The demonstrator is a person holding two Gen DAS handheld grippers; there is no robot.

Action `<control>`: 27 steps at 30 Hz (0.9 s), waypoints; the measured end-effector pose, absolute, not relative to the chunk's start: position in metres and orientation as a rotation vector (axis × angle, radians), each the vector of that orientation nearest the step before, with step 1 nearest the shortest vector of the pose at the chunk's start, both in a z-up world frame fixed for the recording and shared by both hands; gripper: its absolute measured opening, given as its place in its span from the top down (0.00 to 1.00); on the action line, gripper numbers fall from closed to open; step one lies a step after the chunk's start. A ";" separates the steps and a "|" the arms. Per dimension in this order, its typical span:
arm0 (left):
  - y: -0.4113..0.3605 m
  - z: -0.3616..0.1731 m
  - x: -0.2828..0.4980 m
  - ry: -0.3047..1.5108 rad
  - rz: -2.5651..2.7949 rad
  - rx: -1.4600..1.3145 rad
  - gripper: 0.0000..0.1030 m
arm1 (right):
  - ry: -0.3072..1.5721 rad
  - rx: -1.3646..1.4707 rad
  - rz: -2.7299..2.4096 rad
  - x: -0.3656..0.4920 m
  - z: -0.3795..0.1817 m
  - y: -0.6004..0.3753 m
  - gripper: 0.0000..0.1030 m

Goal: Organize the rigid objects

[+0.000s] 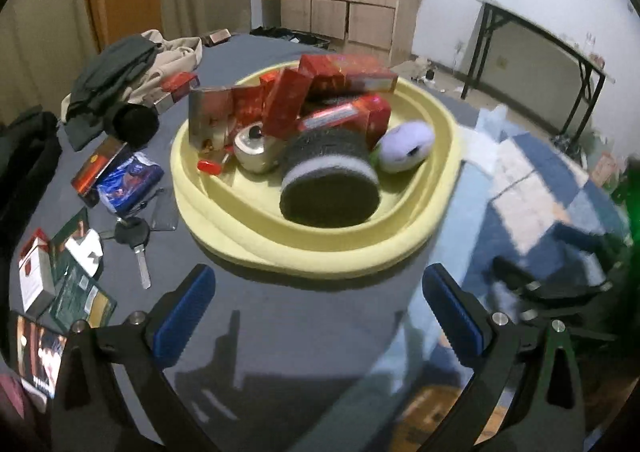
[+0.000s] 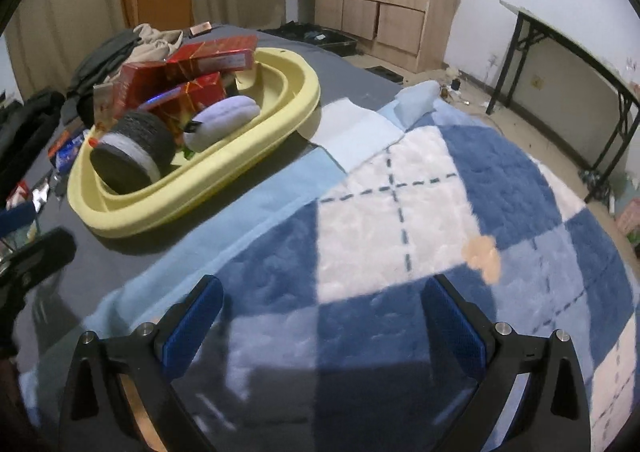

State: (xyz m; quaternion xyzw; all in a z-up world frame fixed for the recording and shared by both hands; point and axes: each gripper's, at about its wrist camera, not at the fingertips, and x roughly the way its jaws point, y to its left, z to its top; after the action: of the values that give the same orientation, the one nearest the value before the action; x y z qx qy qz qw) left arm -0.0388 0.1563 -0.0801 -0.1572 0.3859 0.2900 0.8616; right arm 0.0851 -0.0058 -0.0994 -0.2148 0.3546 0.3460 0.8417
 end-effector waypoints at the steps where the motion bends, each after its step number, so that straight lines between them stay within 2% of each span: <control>1: 0.156 -0.088 -0.038 0.824 0.597 -0.336 0.00 | 0.747 -0.448 0.735 0.088 -0.100 -0.006 0.00; 5: 0.156 -0.117 -0.031 0.887 0.547 -0.365 0.00 | 0.753 -0.390 0.754 0.100 -0.110 -0.007 0.00; 10: 0.168 -0.134 -0.023 0.846 0.600 -0.394 0.00 | 0.715 -0.461 0.723 0.096 -0.124 0.000 0.00; 27: 0.164 -0.133 -0.021 0.850 0.616 -0.369 0.00 | 0.699 -0.501 0.695 0.091 -0.127 0.004 0.00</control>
State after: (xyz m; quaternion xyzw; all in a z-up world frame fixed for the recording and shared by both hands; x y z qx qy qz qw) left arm -0.0214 0.1643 -0.1330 -0.1753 0.4033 0.2923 0.8492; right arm 0.0908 0.0042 -0.1270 -0.2381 0.3319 0.3300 0.8510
